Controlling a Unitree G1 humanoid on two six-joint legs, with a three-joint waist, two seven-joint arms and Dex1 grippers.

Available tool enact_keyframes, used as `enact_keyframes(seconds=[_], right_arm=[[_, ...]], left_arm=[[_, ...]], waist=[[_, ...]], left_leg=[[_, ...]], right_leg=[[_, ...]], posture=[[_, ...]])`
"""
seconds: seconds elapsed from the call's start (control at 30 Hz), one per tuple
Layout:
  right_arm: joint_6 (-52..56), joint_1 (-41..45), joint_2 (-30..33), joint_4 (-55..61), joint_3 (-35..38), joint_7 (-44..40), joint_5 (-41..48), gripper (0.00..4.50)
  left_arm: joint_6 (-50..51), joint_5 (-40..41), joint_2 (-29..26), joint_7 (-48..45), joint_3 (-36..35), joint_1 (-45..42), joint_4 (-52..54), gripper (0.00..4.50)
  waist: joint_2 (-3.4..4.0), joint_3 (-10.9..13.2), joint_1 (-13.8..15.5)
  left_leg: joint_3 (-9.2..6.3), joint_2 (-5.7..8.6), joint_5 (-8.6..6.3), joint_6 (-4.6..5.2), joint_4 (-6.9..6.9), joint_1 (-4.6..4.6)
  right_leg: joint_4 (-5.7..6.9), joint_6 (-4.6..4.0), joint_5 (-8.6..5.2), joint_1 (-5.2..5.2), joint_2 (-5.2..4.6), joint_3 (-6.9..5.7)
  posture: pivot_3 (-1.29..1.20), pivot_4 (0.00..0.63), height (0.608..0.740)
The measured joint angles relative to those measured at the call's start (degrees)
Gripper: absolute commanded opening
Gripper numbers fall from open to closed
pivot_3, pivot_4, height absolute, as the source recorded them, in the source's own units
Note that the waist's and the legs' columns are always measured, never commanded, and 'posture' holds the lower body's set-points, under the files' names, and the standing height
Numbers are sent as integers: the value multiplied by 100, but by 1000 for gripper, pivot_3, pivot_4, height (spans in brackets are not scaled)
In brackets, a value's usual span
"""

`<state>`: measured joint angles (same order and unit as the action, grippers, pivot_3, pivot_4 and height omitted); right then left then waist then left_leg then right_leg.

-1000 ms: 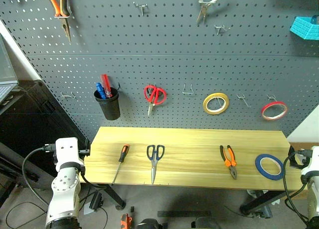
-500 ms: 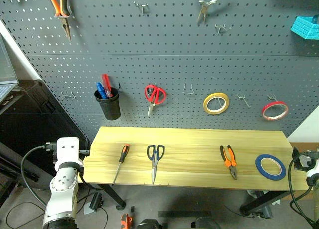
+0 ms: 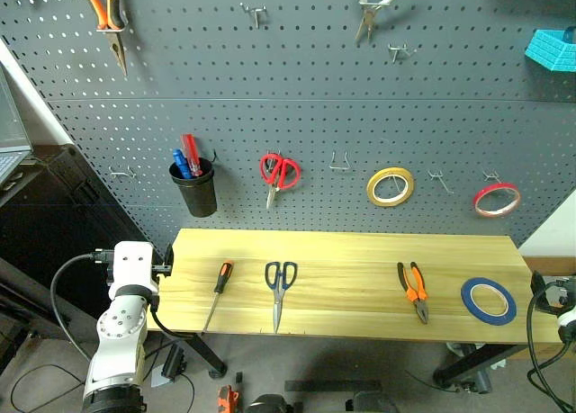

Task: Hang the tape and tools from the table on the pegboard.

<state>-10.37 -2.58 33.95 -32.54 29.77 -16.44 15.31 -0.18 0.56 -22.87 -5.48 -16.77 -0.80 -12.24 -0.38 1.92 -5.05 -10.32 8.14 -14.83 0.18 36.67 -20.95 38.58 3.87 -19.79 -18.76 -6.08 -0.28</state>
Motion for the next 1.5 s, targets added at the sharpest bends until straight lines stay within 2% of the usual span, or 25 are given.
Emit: enact_keyframes(seconds=[0.3,0.47,0.63,0.67,0.77,0.9,1.0,1.07,1.2,1.5], right_arm=[[149,-14,-7,142,-21,19,-54,4500],[501,-152,-97,642,-224,-231,-52,4500],[1288,-483,-286,1670,-622,-328,-62,4500],[1377,-495,-308,1798,-685,-330,-62,4500],[1959,-595,-322,2414,-759,-327,-41,4500],[2886,-587,-298,3011,-958,-373,7,4500],[3408,-386,-187,3146,-977,-367,6,4500],[3689,-98,-16,3058,-1008,-449,-1,4500],[4050,487,264,2629,-1130,-608,-71,4500],[3886,2239,575,-113,-1987,-1214,-666,4500]], left_arm=[[-12,109,0,-193,32,-32,18,4057],[179,89,39,-269,201,-39,299,4057],[867,123,396,-353,616,-107,711,4057],[912,168,447,-421,718,-110,780,4057],[1204,378,446,-927,1051,-162,1215,4057],[1828,534,155,-1753,1697,-467,1965,4057],[1977,594,-176,-2466,2215,-589,2459,4057],[2030,616,-290,-2920,2587,-777,2622,4057],[2148,731,-291,-3549,3092,-1261,2760,4057],[2395,1031,-111,-4151,3343,-1962,2753,4057]], waist=[[1,0,-4],[1,0,-6],[3,41,-8],[1,61,-8],[5,210,-7],[37,370,-36],[66,545,-75],[68,680,-120],[18,864,-178],[-21,1121,-381]], left_leg=[[2,0,-1,1,0,0],[3,-1,-1,1,1,0],[7,-1,-4,5,3,-5],[6,-2,-4,6,3,-6],[10,-7,-5,6,10,-20],[21,-14,-3,7,27,-89],[66,-22,-7,17,23,-99],[99,-27,-17,35,24,-99],[137,-43,-25,49,23,-105],[291,-80,-45,79,29,-119]], right_leg=[[0,0,0,0,0,2],[0,0,0,0,0,3],[-2,1,-1,0,-1,5],[-2,1,-1,-1,0,4],[0,0,0,-11,1,2],[7,-6,4,-77,5,5],[10,-7,4,-65,3,31],[9,-7,4,-71,3,55],[1,-7,4,-88,14,86],[-6,-3,6,-115,20,119]], posture=[[-189,0,740],[-216,11,740],[-238,47,740],[-253,80,740],[-272,124,740],[-301,180,740],[-320,210,740],[-329,228,740],[-339,250,740],[-311,265,740]])
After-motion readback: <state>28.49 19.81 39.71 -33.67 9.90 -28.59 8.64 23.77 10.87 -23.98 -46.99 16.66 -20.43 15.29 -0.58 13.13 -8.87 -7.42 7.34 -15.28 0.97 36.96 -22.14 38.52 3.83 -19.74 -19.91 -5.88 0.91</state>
